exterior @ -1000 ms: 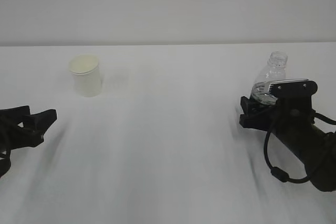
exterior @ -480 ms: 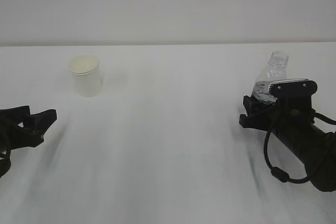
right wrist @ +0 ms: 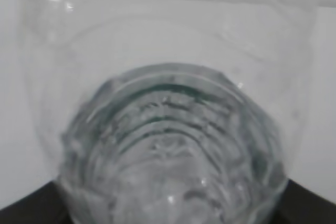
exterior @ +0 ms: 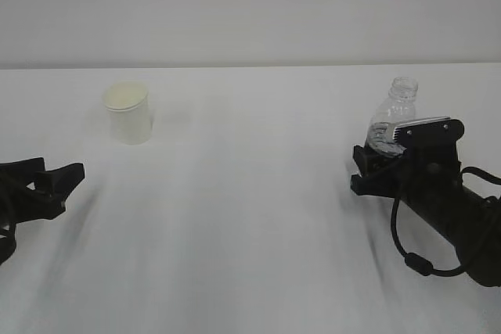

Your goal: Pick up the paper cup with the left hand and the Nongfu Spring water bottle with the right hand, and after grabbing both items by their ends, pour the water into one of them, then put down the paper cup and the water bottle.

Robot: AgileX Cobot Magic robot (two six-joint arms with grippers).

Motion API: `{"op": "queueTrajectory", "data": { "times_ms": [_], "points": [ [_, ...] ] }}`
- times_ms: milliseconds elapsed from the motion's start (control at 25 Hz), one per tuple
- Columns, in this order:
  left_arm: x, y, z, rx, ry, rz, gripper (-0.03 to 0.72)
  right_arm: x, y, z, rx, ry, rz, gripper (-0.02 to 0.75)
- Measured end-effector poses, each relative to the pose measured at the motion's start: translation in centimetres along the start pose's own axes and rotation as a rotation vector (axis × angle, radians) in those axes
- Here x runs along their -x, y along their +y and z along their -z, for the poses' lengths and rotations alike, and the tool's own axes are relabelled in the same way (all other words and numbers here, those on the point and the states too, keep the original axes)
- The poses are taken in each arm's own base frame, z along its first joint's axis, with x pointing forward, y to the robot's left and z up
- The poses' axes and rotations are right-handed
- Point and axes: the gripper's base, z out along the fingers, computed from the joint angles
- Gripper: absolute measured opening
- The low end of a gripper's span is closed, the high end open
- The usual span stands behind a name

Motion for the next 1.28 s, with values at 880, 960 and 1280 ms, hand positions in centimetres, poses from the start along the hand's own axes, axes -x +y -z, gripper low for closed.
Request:
{"op": "queueTrajectory", "data": {
  "times_ms": [880, 960, 1280],
  "points": [
    [0.0, 0.0, 0.0, -0.002, 0.0, -0.037, 0.503, 4.4, 0.0, 4.5, 0.0, -0.096, 0.004, 0.448],
    [0.0, 0.0, 0.0, -0.002, 0.0, -0.037, 0.504, 5.1, -0.1, 4.8, 0.001, -0.117, 0.005, 0.448],
    [-0.6, 0.3, -0.7, 0.006, 0.02, -0.027, 0.59, 7.0, 0.0, 5.7, 0.012, -0.151, 0.016, 0.448]
  ]
}}
